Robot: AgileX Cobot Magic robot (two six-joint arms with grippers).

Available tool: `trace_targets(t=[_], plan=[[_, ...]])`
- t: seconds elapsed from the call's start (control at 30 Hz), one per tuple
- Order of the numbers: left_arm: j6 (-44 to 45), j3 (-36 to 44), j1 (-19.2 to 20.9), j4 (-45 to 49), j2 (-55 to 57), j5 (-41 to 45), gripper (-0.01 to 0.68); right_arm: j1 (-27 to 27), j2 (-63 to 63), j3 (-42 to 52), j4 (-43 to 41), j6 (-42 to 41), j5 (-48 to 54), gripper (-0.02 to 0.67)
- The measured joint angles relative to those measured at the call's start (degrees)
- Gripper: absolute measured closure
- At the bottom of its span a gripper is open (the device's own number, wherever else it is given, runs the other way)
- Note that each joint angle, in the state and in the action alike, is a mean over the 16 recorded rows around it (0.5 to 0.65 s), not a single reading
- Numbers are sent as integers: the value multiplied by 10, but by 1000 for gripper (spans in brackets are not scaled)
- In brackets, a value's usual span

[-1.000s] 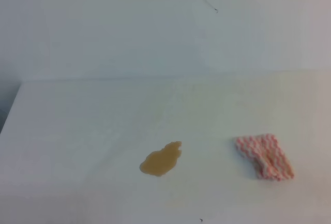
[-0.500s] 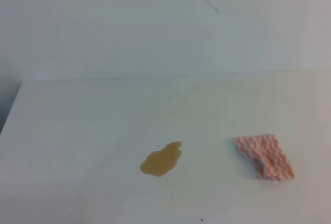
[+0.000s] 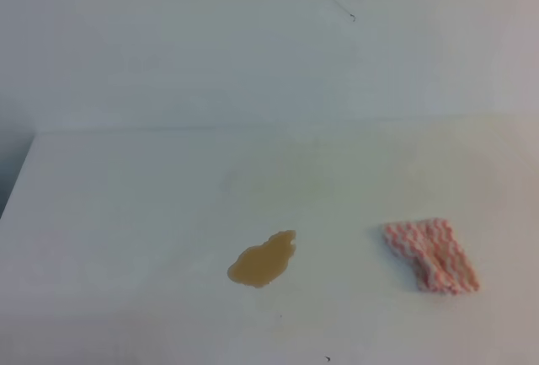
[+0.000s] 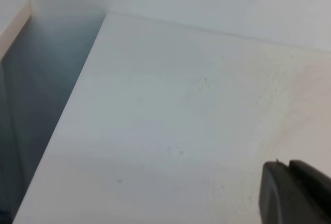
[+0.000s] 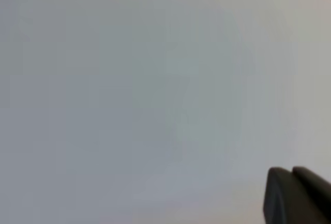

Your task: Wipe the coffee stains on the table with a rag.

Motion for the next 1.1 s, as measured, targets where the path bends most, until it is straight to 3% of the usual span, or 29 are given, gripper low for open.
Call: trace_targets(t=[0.23,0.7,1.1], plan=[[0,0,0,0,0,0,672,16,98,-69,14,-59,129,652],[0,0,0,0,0,0,672,53,174,-105,45,-210,195,652],[0,0,0,0,0,0,672,88,363,-220,78,-280,368,649]])
